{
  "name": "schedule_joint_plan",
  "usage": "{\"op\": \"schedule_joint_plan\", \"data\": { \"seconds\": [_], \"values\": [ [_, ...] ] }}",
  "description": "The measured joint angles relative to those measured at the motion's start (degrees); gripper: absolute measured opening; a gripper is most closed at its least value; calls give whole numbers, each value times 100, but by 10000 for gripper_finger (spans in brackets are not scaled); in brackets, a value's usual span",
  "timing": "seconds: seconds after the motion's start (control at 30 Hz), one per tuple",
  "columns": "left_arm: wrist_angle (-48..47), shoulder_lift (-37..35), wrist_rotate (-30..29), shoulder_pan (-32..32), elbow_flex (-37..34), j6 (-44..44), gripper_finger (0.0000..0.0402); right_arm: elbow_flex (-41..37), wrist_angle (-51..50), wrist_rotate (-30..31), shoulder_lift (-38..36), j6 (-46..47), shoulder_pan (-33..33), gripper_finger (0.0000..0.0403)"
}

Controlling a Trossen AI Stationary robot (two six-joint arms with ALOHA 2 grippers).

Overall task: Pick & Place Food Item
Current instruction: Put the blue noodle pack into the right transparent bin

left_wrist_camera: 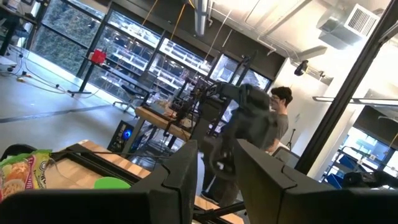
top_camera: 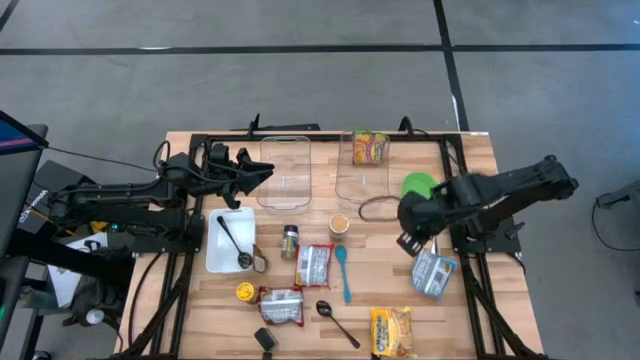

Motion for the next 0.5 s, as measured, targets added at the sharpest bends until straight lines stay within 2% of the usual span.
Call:
{"op": "schedule_joint_plan", "data": {
  "seconds": [0.27, 0.5],
  "values": [
    [-11, 2, 0, 0, -1, -2, 102, -516, -16, -59, 523, 884, 657, 71],
    [-34, 0, 0, 0, -2, -2, 102, -509, 279, -109, 1222, 604, 990, 71]
  ]
}}
